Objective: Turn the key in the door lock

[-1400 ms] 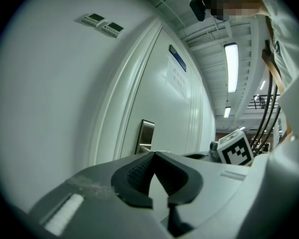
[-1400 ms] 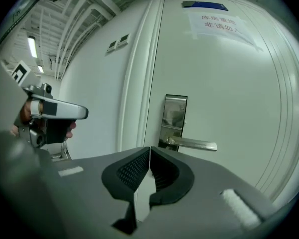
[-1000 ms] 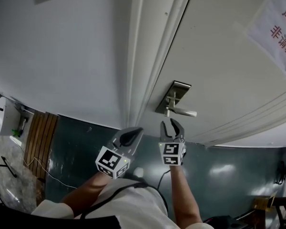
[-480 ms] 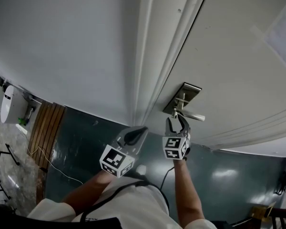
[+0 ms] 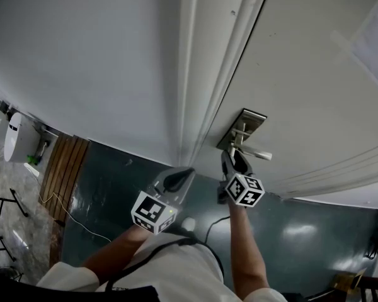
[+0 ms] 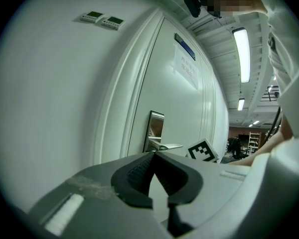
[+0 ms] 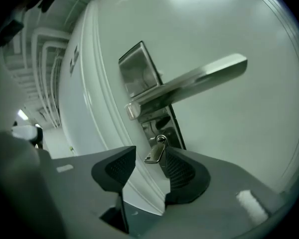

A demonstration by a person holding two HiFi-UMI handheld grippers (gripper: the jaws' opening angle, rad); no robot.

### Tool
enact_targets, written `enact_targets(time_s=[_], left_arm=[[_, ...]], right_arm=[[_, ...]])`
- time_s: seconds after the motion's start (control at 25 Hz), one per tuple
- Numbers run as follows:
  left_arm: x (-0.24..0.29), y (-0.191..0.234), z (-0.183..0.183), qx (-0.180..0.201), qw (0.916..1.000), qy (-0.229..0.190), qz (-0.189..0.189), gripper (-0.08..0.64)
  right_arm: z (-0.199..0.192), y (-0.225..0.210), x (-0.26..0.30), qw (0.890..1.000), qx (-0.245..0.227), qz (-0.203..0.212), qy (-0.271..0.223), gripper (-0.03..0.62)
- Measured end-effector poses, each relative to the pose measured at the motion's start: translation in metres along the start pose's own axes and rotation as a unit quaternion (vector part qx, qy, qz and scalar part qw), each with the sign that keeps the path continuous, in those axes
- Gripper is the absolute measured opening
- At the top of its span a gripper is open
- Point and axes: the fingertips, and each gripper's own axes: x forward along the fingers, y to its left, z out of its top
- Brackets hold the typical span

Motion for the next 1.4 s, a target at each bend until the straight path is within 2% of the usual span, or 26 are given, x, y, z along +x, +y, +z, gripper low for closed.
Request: enact_targets(time_s=[0.12, 0.24, 0.32, 0.4, 0.52, 0.68, 0.72, 0.8, 0.92, 1.0, 1.2, 1.4], left_arm=[[-0.003, 0.001, -0.001, 0.0, 1.0, 0.003, 0.004, 0.005], [-0.006, 0.003, -0.003, -0.001, 1.0, 0.006, 0.007, 0.006], [-0.007, 0.004, -0.004, 0.0, 0.9999, 0.006, 0.01, 0.006], [-0.009, 0.004, -0.004, -0.001, 0.9999, 0.006, 0.011, 0.005], [-0.011, 0.006, -0.004, -0.002, 0.9999, 0.005, 0.013, 0.006], [-0.013, 0.007, -0.003, -0.003, 0.9999, 0.002, 0.016, 0.006], [-0.014, 0.008, -0.004, -0.004, 0.9999, 0.002, 0.016, 0.005], [-0.017, 0.009, -0.004, -0.006, 0.9998, 0.001, 0.017, 0.006], [-0.022, 0.011, -0.004, -0.008, 0.9998, -0.001, 0.017, 0.005], [-0.025, 0.012, -0.003, -0.007, 0.9998, -0.002, 0.017, 0.006], [-0.03, 0.013, -0.001, -0.006, 0.9999, -0.006, 0.009, 0.005], [-0.034, 0.011, 0.0, -0.005, 0.9999, -0.008, -0.003, 0.005]], right_arm=[[0.002, 0.001, 0.002, 0.995, 0.093, 0.04, -0.016, 0.173], [0.005, 0.0, 0.005, 0.973, 0.214, 0.084, -0.036, 0.173], [0.003, -0.007, 0.005, 0.961, 0.26, 0.084, -0.041, 0.153], [0.0, -0.012, 0.005, 0.958, 0.273, 0.078, -0.04, 0.098], [0.001, -0.013, 0.007, 0.956, 0.274, 0.09, -0.043, 0.061], [0.0, -0.014, 0.006, 0.953, 0.287, 0.084, -0.049, 0.049], [0.001, -0.011, 0.007, 0.955, 0.282, 0.08, -0.049, 0.049], [0.003, -0.007, 0.008, 0.967, 0.244, 0.06, -0.044, 0.049], [0.001, -0.007, 0.009, 0.988, 0.155, 0.012, -0.026, 0.052], [-0.001, -0.009, 0.009, 0.995, 0.099, -0.018, -0.013, 0.054], [-0.004, -0.009, 0.009, 0.997, 0.001, -0.078, 0.016, 0.054], [-0.004, -0.009, 0.01, 0.989, -0.083, -0.118, 0.042, 0.057]])
